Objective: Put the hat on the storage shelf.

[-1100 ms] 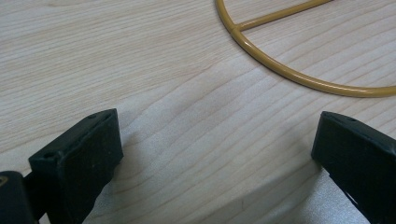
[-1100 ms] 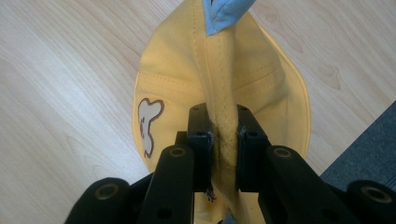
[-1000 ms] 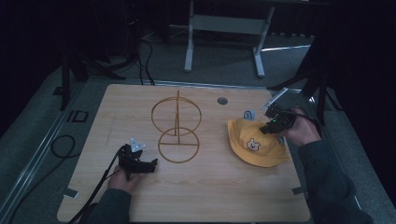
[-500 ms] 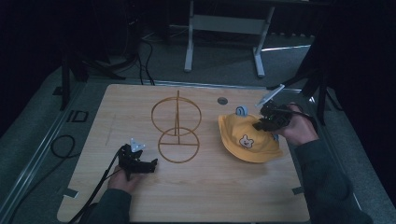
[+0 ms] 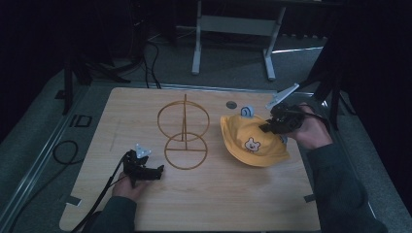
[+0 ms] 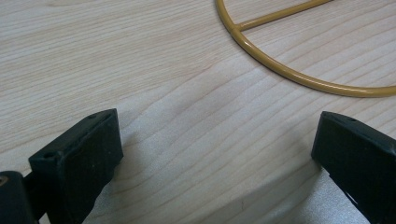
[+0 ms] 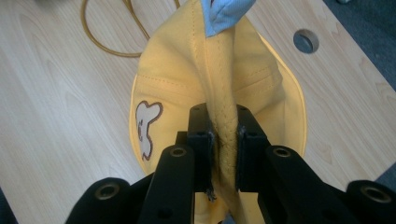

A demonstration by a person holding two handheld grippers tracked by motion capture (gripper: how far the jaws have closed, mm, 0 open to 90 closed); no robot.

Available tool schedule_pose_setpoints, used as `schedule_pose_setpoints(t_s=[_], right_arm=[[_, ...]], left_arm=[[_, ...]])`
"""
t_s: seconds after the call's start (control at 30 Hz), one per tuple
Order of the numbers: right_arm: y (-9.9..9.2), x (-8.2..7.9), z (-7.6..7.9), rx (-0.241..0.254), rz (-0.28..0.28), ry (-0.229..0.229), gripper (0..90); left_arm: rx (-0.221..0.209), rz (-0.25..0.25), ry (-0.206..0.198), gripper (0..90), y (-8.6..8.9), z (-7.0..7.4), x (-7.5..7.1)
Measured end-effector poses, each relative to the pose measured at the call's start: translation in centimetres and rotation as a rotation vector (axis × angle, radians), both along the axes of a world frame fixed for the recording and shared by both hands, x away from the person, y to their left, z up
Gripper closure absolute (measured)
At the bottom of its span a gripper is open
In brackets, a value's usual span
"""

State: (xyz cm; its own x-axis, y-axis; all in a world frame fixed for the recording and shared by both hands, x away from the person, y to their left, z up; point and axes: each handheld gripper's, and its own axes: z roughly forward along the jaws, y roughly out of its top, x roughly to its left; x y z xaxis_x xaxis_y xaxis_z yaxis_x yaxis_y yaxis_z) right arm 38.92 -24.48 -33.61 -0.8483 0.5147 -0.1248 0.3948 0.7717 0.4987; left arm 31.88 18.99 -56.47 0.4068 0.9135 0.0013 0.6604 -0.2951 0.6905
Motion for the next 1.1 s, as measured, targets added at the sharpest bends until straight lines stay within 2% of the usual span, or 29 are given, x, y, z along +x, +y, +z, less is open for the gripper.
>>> schedule_pose_setpoints(t_s=[0.47,1.1], right_arm=[[0.1,-0.2,1.1,0.071,0.021,-0.045,79.9],[-0.4,-0.6,2.9,0.193,0.061,-0.100,80.5]], left_arm=[[-0.002,0.001,-0.001,1.9,0.0,0.0,0.0],[-0.004,0.003,-0.002,1.9,0.0,0.0,0.0]])
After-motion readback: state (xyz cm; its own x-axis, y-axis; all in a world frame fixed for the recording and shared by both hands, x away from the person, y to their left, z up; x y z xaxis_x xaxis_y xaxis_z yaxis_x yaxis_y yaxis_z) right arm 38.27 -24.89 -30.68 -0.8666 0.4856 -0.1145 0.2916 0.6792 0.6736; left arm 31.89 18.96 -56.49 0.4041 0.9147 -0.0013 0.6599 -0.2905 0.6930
